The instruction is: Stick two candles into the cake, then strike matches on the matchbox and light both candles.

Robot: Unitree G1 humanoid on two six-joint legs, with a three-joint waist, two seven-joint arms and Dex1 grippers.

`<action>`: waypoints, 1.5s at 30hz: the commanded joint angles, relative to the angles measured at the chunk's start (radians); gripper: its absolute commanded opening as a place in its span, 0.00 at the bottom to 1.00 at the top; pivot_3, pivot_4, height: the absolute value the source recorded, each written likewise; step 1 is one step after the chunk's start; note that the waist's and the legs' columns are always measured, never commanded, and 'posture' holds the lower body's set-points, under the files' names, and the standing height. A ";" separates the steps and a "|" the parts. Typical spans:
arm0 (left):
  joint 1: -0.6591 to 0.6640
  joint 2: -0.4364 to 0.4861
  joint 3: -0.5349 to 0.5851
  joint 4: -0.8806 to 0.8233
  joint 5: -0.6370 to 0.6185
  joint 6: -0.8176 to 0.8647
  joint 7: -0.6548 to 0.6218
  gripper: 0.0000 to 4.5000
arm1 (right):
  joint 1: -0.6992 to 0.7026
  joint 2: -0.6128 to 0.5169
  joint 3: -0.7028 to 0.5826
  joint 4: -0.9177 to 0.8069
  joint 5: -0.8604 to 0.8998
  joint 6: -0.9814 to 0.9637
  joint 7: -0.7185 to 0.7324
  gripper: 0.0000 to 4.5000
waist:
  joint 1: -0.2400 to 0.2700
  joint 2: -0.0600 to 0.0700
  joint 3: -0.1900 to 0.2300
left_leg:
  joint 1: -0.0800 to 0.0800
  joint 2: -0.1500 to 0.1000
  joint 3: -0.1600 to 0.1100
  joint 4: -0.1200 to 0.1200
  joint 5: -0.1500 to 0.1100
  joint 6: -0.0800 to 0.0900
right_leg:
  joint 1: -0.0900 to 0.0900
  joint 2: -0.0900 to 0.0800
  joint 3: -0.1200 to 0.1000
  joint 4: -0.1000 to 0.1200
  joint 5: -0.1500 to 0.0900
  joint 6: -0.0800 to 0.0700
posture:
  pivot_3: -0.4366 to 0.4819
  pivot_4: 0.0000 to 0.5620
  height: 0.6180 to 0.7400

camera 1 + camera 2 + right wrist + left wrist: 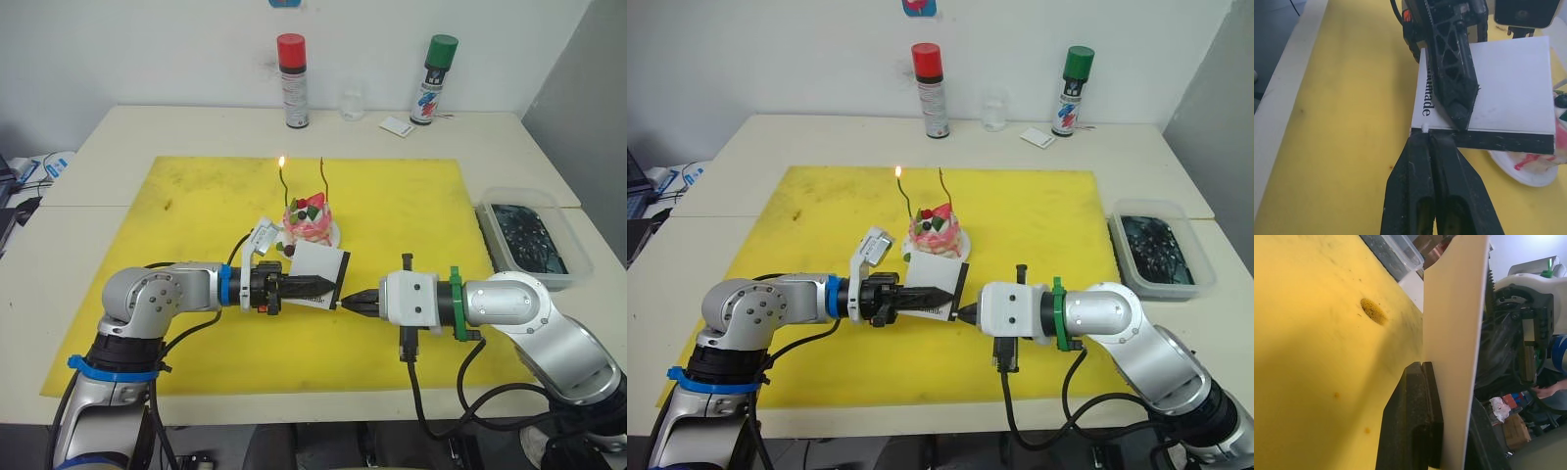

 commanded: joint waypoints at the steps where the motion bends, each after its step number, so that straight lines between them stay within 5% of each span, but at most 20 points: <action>1: 0.001 0.004 0.012 -0.034 -0.012 -0.004 -0.014 0.00 | -0.017 0.017 0.006 -0.001 -0.025 -0.014 -0.017 0.01 | 0.000 0.000 0.000 | 0.000 0.000 0.000 0.000 0.000 0.000 | 0.000 0.000 0.000 0.000 0.000 0.000 | 0.48 0.27 1.00; 23: 0.034 -0.075 0.093 -0.088 -0.159 0.132 0.062 0.00 | -0.053 0.097 0.080 0.145 -0.164 -0.053 -0.059 0.01 | -0.001 0.000 0.000 | 0.000 0.000 0.000 0.000 0.000 0.000 | 0.000 0.000 0.000 0.000 0.000 0.000 | 0.48 0.27 1.00; 27: -0.097 -0.156 0.226 -0.052 -0.323 0.163 0.204 0.00 | -0.007 0.076 0.145 0.194 -0.195 -0.156 0.000 0.01 | 0.008 -0.001 0.000 | 0.000 0.000 0.000 0.000 0.000 0.000 | 0.000 0.000 0.000 0.000 0.000 0.000 | 0.48 0.27 1.00; 33: -0.310 -0.017 0.403 0.059 -0.509 0.129 0.381 0.00 | 0.025 0.052 0.093 0.128 -0.143 -0.141 0.051 0.01 | -0.010 -0.002 0.001 | -0.003 0.000 -0.005 0.006 0.000 0.000 | 0.000 0.000 -0.003 0.001 0.000 0.000 | 0.48 0.27 1.00; 45: 0.042 0.112 0.355 -0.068 -0.524 0.122 0.399 0.00 | -0.081 0.061 -0.088 0.068 -0.032 0.018 0.022 0.01 | -0.003 -0.002 0.001 | 0.001 0.001 -0.002 0.001 0.000 -0.001 | 0.001 -0.001 -0.002 0.001 0.000 0.000 | 0.48 0.27 1.00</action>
